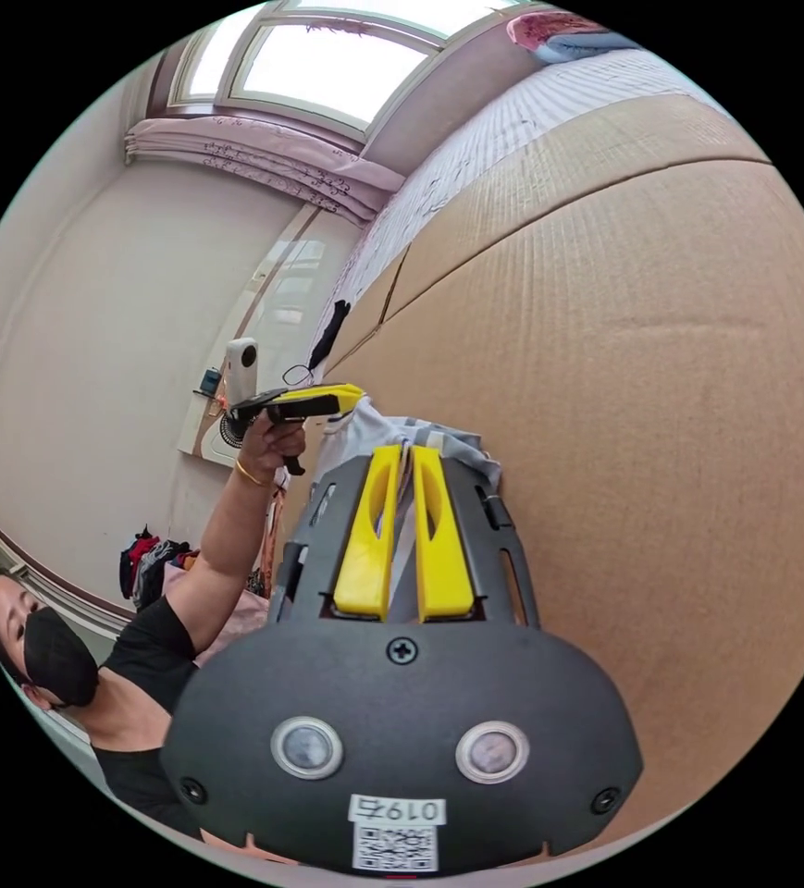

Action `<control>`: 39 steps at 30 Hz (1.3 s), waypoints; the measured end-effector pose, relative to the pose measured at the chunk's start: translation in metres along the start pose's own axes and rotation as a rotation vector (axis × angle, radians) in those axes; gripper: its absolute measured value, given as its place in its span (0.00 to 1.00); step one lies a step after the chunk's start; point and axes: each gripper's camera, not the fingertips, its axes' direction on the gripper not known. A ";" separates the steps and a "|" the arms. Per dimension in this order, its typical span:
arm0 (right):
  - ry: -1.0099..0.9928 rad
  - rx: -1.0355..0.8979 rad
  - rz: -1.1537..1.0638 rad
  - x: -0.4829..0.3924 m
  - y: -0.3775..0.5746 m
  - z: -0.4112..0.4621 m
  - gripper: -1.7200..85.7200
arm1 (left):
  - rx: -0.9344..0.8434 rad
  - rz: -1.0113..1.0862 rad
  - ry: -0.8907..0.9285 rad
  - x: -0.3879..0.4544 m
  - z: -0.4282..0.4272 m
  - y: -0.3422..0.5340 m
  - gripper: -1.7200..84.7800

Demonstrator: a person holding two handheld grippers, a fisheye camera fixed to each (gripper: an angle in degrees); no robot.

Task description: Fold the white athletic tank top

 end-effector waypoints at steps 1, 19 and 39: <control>-0.015 -0.004 0.005 0.001 0.000 -0.001 0.07 | 0.008 -0.002 0.006 -0.001 -0.002 0.002 0.03; 0.015 0.001 0.005 0.000 0.006 -0.007 0.03 | 0.015 -0.007 -0.062 -0.010 -0.013 0.036 0.03; -0.003 -0.133 -0.026 -0.019 0.017 -0.005 0.08 | 0.273 -0.271 0.092 -0.070 -0.086 0.213 0.08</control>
